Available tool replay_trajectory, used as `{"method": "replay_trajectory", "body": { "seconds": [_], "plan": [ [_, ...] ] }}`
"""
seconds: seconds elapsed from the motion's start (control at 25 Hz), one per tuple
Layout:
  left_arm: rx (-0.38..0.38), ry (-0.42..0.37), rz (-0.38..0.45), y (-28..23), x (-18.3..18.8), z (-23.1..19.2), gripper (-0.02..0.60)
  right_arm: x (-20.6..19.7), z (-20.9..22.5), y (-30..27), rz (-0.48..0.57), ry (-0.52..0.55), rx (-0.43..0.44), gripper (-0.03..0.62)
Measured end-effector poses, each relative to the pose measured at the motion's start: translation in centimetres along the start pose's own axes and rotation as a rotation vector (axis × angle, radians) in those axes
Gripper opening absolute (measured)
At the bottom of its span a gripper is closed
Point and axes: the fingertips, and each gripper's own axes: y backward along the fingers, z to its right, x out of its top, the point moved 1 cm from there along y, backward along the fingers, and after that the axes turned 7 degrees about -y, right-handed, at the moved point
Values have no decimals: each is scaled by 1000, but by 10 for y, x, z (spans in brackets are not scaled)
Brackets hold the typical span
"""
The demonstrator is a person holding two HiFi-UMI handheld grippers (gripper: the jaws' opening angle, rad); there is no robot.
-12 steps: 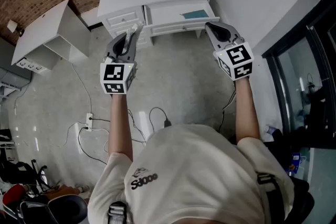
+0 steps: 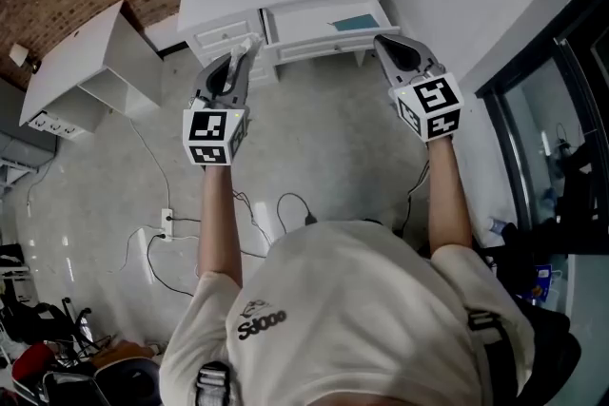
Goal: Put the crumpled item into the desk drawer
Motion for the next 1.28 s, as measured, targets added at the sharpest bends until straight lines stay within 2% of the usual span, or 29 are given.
{"method": "replay_trajectory", "body": {
  "seconds": [0.2, 0.4, 0.56, 0.68, 0.84, 0.96, 1.12, 1.28],
  "plan": [
    [-18, 1, -22, 10, -15, -17, 54, 5, -26, -5, 18, -11, 20, -3],
    [-41, 10, -36, 14, -30, -26, 54, -4, -36, -14, 1, -20, 4, -3],
    [-49, 15, -56, 6, -46, -30, 54, -15, -36, -28, -19, -14, 6, -3],
    [-40, 34, -83, -12, -59, -28, 54, -26, -24, -42, -19, -55, 42, -3],
    [-35, 43, -131, -57, -75, -25, 54, -43, 14, -68, -14, -84, 70, -3],
    [-5, 51, -132, -99, -79, -36, 54, -51, 51, -102, -5, -71, 84, -3],
    [18, 59, -113, -168, -75, -39, 54, -62, 115, -142, -5, -67, 102, -3],
    [46, 80, -128, -235, -74, -37, 55, -82, 182, -177, -26, -91, 120, -3]
  ]
}}
